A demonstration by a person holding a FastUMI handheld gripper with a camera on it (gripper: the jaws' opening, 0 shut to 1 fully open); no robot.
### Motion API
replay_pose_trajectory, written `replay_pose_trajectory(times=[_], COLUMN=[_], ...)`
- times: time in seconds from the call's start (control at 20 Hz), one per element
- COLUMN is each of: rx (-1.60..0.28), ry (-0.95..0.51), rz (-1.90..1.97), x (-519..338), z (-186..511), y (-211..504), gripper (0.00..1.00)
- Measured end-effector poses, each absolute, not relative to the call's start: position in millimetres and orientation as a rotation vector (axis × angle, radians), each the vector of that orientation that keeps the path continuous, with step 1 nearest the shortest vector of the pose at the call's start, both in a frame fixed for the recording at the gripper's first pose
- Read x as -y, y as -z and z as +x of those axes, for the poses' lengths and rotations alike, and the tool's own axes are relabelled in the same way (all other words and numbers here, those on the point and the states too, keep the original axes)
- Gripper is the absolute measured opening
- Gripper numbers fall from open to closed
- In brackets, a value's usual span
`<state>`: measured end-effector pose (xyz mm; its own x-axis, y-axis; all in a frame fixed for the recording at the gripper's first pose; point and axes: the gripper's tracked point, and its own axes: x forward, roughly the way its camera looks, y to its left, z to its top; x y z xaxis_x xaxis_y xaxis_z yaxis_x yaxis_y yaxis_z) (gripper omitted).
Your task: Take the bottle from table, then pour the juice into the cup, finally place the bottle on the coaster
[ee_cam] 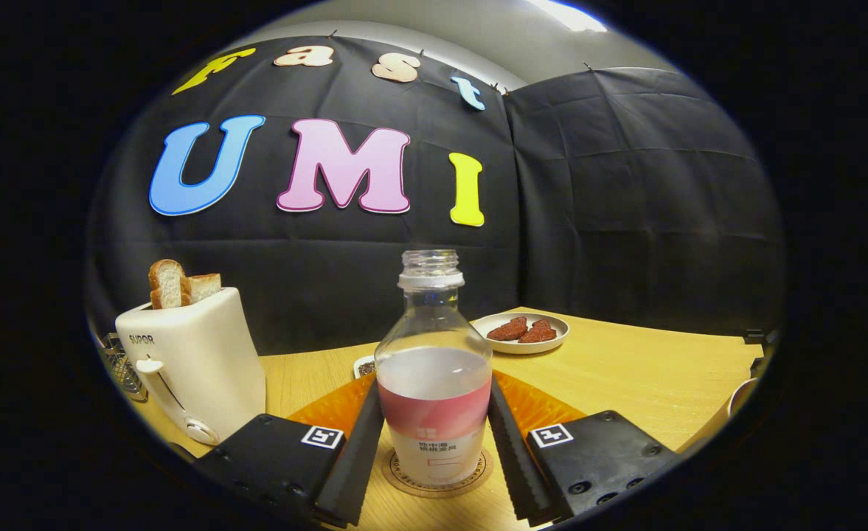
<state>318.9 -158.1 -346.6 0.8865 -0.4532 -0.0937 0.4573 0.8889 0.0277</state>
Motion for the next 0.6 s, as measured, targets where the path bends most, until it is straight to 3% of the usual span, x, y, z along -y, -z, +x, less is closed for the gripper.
replay_pose_trajectory(times=[0.2, 0.35, 0.6], rx=[-0.113, -0.098, -0.103], ry=[0.446, 0.444, 0.436], rz=[0.08, 0.07, 0.081], x=[156.2, 156.3, 155.5], z=[320.4, 315.5, 309.7], y=[354.3, 350.6, 347.7], gripper=[0.82, 0.99, 0.99])
